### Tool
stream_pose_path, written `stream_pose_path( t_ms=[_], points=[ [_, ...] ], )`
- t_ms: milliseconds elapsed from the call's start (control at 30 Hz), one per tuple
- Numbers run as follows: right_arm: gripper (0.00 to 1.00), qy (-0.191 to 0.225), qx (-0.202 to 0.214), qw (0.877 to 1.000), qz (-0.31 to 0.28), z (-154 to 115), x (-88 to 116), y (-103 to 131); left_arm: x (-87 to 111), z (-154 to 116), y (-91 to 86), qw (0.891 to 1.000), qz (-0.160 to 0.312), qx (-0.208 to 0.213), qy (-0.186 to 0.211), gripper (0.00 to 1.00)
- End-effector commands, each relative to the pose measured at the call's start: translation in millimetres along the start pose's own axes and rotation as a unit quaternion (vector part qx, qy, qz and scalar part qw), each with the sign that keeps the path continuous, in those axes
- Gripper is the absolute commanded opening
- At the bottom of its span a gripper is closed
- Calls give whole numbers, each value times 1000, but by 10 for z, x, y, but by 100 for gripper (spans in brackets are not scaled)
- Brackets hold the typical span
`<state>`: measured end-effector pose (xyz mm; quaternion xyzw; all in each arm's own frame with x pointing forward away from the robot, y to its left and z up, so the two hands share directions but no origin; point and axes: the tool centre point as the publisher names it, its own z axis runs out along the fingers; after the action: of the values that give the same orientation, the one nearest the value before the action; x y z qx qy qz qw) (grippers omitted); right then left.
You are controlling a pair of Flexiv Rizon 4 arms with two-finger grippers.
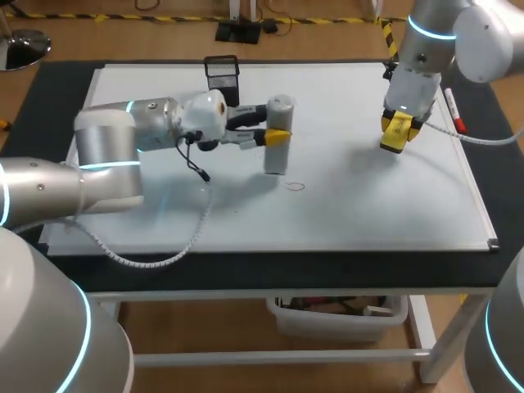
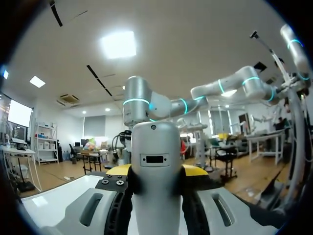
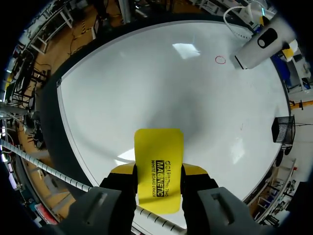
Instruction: Pick up the inspection probe, press it on each red-marked spot on the whiteboard one by one, put down the probe, pick up the eraser, and wipe off all the red marks.
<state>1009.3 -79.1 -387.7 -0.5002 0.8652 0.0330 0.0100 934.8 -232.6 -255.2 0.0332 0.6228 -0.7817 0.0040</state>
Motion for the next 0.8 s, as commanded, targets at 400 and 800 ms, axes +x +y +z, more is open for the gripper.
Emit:
stream_pose_path(
  t_ms=[400, 800],
  points=[
    [0, 2, 0, 1000, -1, -9, 0, -11, -375, -1064, -498, 997, 15, 13, -81, 0],
    [0, 2, 0, 1000, -1, -9, 0, -11, -673, -1678, -617, 993, 18, 20, -118, 0]
  ],
)
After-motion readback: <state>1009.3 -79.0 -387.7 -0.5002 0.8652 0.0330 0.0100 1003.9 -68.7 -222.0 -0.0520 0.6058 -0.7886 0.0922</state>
